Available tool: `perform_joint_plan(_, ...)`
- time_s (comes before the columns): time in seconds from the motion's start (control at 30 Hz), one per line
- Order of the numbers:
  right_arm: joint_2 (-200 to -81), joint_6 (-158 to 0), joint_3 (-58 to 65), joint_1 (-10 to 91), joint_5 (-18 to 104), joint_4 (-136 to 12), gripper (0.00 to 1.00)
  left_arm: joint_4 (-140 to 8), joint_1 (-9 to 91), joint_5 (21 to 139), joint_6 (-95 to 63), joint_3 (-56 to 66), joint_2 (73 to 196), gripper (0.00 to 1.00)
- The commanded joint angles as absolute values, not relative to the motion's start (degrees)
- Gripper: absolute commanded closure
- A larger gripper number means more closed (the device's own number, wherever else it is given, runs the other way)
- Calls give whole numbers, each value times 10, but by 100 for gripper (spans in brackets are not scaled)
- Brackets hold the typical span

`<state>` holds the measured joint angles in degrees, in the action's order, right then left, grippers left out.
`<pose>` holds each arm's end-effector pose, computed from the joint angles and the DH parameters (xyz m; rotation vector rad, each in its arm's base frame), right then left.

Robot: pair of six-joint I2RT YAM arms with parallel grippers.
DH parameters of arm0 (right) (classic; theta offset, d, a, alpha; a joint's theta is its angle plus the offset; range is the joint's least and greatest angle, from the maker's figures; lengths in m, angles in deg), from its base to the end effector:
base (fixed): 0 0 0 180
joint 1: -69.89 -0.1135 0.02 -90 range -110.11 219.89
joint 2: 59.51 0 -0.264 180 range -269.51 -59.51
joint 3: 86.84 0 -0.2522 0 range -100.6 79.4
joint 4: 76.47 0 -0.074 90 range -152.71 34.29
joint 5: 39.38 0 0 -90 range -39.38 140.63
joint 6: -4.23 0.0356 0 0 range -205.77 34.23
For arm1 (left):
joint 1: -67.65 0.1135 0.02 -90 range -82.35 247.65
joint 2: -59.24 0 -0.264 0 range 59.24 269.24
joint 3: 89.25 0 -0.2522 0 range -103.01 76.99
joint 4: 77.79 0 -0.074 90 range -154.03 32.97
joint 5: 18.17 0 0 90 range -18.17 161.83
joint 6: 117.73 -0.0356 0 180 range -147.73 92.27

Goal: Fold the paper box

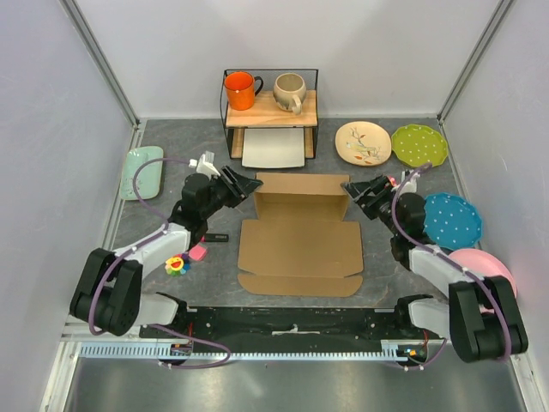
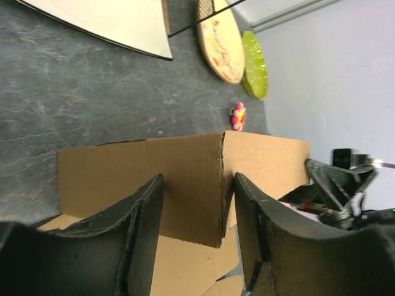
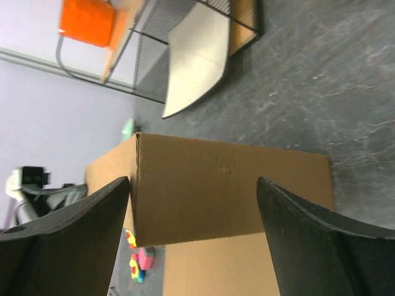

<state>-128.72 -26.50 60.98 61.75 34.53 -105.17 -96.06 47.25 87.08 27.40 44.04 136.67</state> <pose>0.2309 0.0430 0.1928 0.5874 1.7452 1.0915 0.2640 -0.1082 0.2190 -0.3780 1.9043 -1.1539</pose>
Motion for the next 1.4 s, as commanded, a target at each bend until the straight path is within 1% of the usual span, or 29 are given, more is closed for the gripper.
perform_joint_plan(0.0,-1228,-378,505,621,408,-734,9,-715,473,821,193,388,1326,43)
perform_joint_plan(0.03,-1228,-396,467,621,410,-703,8,-699,473,824,189,361,1323,38)
perform_joint_plan(0.13,-1240,-423,408,621,410,-644,7,-667,473,828,174,310,1318,29)
perform_joint_plan(0.2,-1231,-431,401,622,414,-633,7,-645,473,828,160,291,1309,24)
perform_joint_plan(0.3,-1204,-450,388,620,434,-608,6,-625,476,825,148,272,1288,13)
perform_joint_plan(0.4,-1183,-487,341,605,475,-567,6,-602,482,809,141,252,1258,10)
perform_joint_plan(0.43,-1178,-510,305,575,493,-555,5,-596,483,802,138,246,1244,10)
perform_joint_plan(0.47,-1176,-535,281,550,518,-542,2,-589,484,779,129,246,1230,10)
perform_joint_plan(0.5,-1181,-605,255,515,599,-506,2,-571,484,764,127,249,1215,10)
perform_joint_plan(0.53,-1191,-640,200,433,638,-490,2,-564,483,748,129,264,1175,10)
perform_joint_plan(0.57,-1218,-672,174,389,687,-473,2,-559,483,720,133,278,1153,10)
perform_joint_plan(0.6,-1235,-743,148,304,768,-439,2,-549,483,698,142,314,1128,11)
perform_joint_plan(0.63,-1255,-776,109,262,825,-428,2,-545,484,683,165,336,1083,11)
perform_joint_plan(0.67,-1297,-812,95,220,876,-417,2,-540,483,668,173,357,1056,12)
perform_joint_plan(0.7,-1316,-847,86,146,925,-419,2,-529,483,662,181,399,1034,12)
perform_joint_plan(0.73,-1333,-938,92,114,1012,-431,2,-520,483,655,196,418,1014,13)
perform_joint_plan(0.77,-1366,-980,100,85,1043,-448,2,-509,483,645,202,436,969,13)
perform_joint_plan(0.8,-1385,-1017,107,40,1076,-470,2,-495,483,636,208,466,949,13)
perform_joint_plan(0.83,-1403,-1084,110,21,1145,-479,2,-471,483,628,210,479,927,13)
perform_joint_plan(0.87,-1432,-1103,111,9,1168,-489,2,-457,482,612,209,489,892,13)
perform_joint_plan(0.97,-1449,-1122,116,-2,1172,-492,2,-411,484,589,203,510,826,13)
perform_joint_plan(1.1,-1470,-1132,130,-3,1183,-498,2,-378,483,576,196,520,774,13)
perform_joint_plan(1.23,-1509,-1165,142,0,1203,-530,2,-366,484,582,197,528,764,13)
perform_joint_plan(1.37,-1555,-1218,148,10,1224,-594,2,-357,484,588,204,531,766,13)
